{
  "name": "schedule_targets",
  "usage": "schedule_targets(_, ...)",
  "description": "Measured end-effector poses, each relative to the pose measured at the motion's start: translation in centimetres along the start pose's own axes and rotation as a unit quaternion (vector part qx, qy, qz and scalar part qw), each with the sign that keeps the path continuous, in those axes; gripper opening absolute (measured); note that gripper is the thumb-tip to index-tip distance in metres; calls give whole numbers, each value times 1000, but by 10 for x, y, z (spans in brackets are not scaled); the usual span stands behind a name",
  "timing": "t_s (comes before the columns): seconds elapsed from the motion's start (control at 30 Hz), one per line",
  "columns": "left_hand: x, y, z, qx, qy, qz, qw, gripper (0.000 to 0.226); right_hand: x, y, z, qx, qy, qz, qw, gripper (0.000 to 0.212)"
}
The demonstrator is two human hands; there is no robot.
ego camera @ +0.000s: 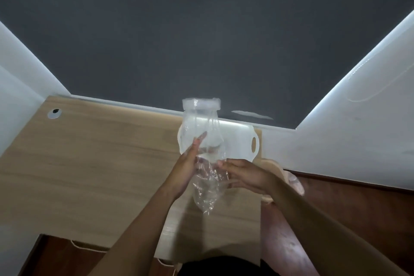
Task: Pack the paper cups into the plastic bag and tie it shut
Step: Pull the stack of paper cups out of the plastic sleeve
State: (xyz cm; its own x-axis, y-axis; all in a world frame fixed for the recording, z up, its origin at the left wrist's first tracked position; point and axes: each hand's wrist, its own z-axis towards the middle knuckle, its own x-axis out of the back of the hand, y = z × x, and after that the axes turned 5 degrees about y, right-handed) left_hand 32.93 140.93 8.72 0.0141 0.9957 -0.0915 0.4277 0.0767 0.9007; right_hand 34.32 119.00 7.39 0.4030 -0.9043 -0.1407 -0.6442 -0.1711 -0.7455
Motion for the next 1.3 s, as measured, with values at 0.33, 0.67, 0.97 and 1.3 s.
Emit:
schedule_targets(0.33, -28, -6, -14, 63, -10, 53, 997, 53, 5, 36, -43, 134, 201, 73, 968, 20)
schedule_targets(0.67, -88, -49, -16, 46, -144, 131, 980, 65, 21, 80, -108, 183, 355, 103, 911, 24)
schedule_targets(0.97, -177, -91, 11, 96, -139, 131, 977, 49, 98, 135, -116, 71, 331, 252, 907, 53)
schedule_targets(1.3, -283, -126, 66, 217, -120, 156, 956, 42, 226, 188, -64, -30, 302, 193, 933, 75)
